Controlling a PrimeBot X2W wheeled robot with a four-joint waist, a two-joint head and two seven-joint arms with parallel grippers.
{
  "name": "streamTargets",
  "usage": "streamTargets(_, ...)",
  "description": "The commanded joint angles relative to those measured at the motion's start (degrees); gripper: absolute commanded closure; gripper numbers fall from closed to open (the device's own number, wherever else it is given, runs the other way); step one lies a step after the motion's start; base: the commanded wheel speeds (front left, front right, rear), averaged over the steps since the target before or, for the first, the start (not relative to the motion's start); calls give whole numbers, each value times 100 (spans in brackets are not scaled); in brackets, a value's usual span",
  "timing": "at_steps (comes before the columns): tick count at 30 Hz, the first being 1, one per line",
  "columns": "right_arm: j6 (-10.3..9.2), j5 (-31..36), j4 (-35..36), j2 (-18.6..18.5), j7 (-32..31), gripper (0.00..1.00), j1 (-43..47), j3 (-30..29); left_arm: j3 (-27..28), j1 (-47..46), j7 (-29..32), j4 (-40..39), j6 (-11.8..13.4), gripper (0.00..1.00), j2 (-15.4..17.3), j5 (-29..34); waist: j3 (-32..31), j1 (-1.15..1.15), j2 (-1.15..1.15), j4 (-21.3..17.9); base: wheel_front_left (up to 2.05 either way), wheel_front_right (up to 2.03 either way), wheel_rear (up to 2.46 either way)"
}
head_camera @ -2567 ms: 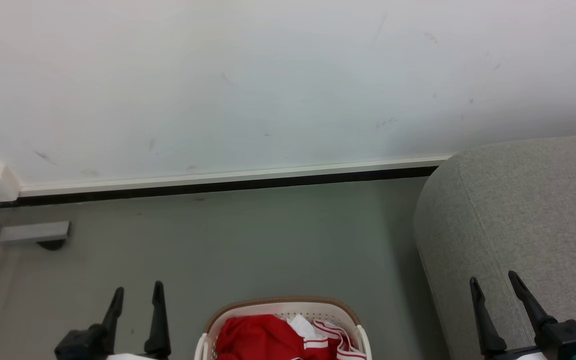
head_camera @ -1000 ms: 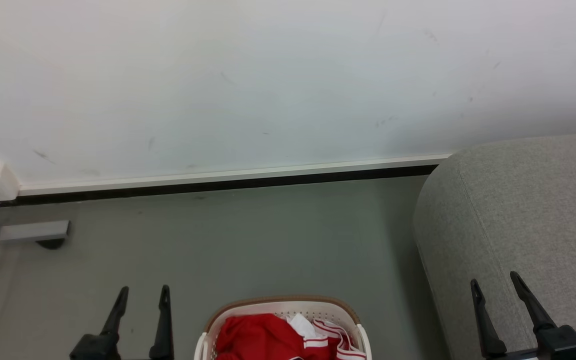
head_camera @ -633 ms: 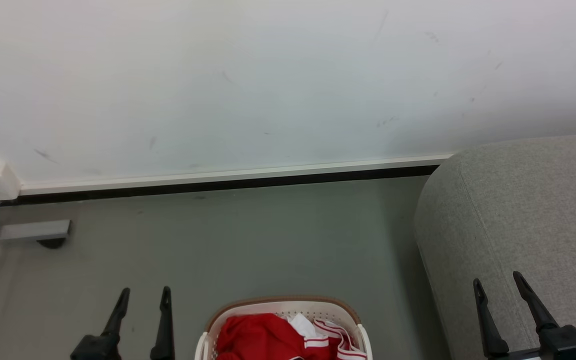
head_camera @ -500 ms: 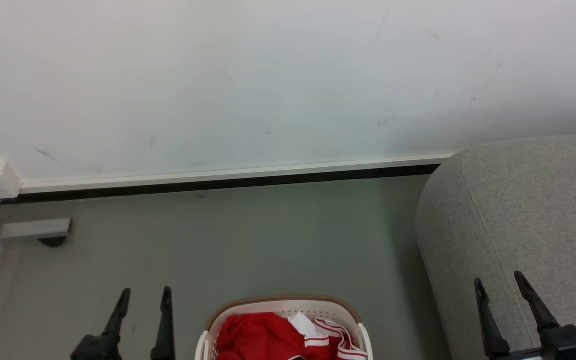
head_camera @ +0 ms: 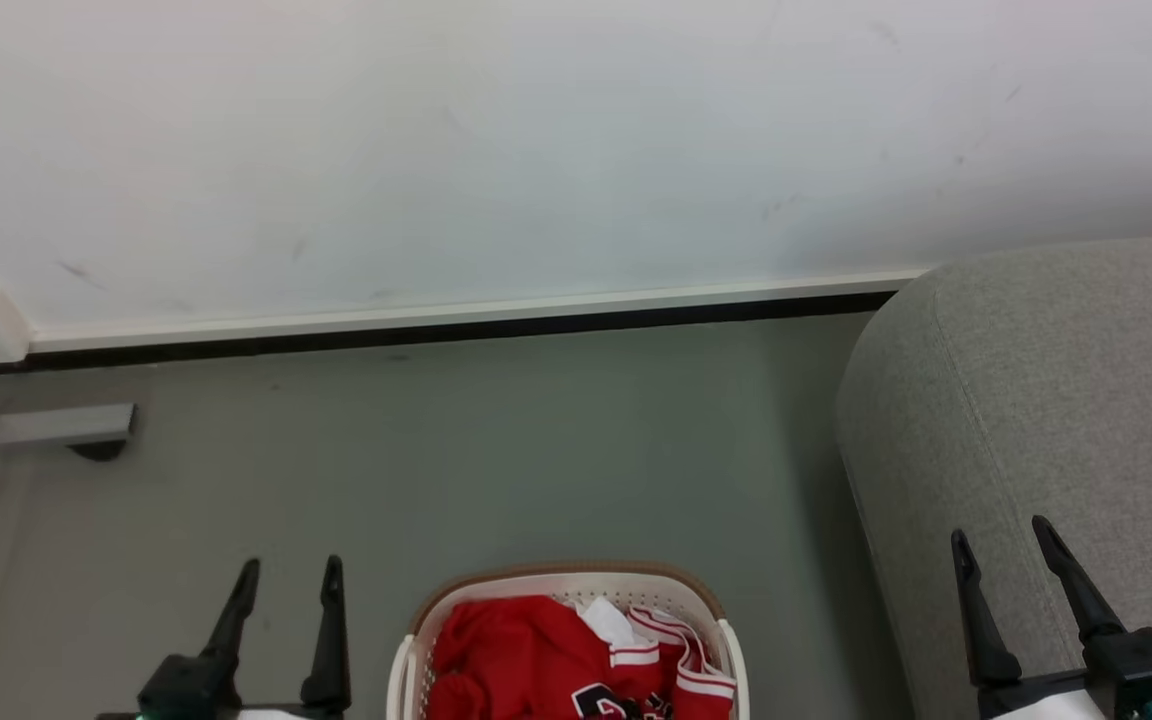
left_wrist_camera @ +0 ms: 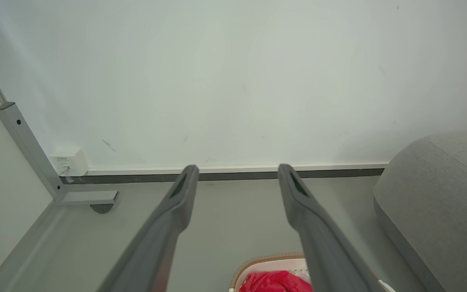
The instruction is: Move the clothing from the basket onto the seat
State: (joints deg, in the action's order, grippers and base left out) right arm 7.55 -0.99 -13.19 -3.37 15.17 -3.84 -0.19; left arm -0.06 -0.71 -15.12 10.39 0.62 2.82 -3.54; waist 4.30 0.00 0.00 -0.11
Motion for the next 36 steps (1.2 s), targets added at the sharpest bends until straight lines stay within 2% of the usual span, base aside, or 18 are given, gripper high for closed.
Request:
streamTargets(1, -12, -25, 29, 6, -2, 0, -111, -6, 11, -72, -6, -13, -8, 0, 15, -11, 138, 0, 0, -22, 0, 0, 0)
streamTargets(9, -12, -28, 284, 18, -3, 0, -658, 7, -332, -721, -6, 279, -251, 0, 18, 156, 1166, 0, 0, -95, 0, 0, 0)
streamTargets(16, -12, 4, 565, -33, -3, 0, -1307, 44, -934, -1718, 109, 1371, -522, 0, 35, 440, 2260, 0, 0, -155, 0, 0, 0)
streamTargets(23, -12, 9, 890, -67, -3, 0, -1955, 129, -1459, -2764, 734, 2375, -635, 0, 52, 782, 3213, 0, 0, -323, 0, 0, 0)
streamTargets(28, -12, -1, 1090, -27, -3, 0, -2288, 292, -1682, -3351, 1473, 3022, -524, 0, 50, 1017, 3711, 0, 0, -525, 0, 0, 0)
streamTargets(36, -12, -167, 1294, 45, -3, 0, -2603, 650, -1719, -3999, 2017, 3687, -143, 0, 117, 1205, 4213, 0, 0, -881, 0, 0, 0)
